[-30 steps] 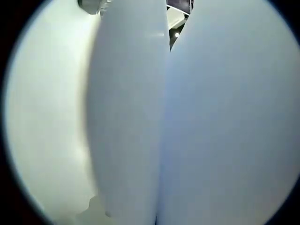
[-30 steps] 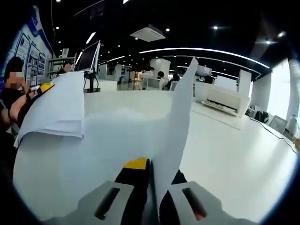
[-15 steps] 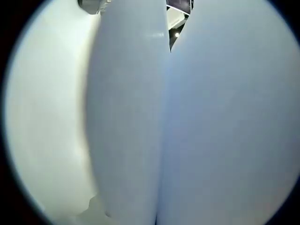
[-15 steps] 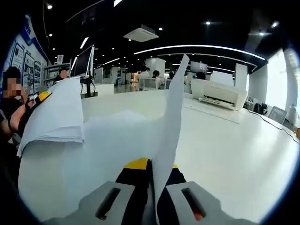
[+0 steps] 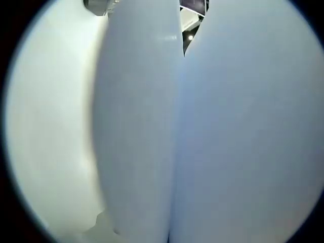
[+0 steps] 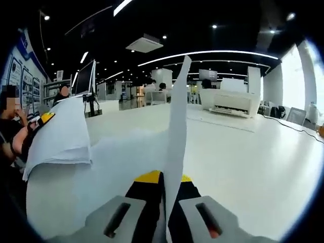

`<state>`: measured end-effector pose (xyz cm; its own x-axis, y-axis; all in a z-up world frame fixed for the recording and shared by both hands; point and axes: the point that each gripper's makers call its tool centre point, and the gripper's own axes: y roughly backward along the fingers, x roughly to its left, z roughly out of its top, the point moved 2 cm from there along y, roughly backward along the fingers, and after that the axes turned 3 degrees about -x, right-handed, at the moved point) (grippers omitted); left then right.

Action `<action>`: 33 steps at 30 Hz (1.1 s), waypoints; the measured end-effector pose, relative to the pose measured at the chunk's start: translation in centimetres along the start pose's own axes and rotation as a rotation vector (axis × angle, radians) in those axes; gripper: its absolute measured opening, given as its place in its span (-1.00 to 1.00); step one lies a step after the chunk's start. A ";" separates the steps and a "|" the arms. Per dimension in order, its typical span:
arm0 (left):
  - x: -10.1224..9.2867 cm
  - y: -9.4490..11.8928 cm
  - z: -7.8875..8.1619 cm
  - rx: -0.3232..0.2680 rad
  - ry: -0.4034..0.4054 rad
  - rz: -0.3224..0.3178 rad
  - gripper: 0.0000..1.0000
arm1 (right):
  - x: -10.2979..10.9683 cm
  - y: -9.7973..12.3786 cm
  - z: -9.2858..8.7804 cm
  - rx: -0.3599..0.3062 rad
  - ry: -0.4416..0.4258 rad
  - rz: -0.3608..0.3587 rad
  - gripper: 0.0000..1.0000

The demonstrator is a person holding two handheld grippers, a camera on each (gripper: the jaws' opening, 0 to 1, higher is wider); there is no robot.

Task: Organize the stack of printing papers by aligning and flattening the scattered papers on the table

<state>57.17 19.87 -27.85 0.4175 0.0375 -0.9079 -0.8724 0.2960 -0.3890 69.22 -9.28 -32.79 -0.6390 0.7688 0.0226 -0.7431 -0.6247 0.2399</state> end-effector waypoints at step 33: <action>0.1 0.0 0.1 -0.002 -0.001 0.004 -0.87 | -1.8 1.7 3.0 -0.165 -0.163 -0.034 -1.00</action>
<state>57.22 19.92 -27.90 0.4145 0.0396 -0.9092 -0.8745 0.2939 -0.3858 69.72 -11.28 -29.55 -0.5822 0.7937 0.1764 -0.7949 -0.6013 0.0817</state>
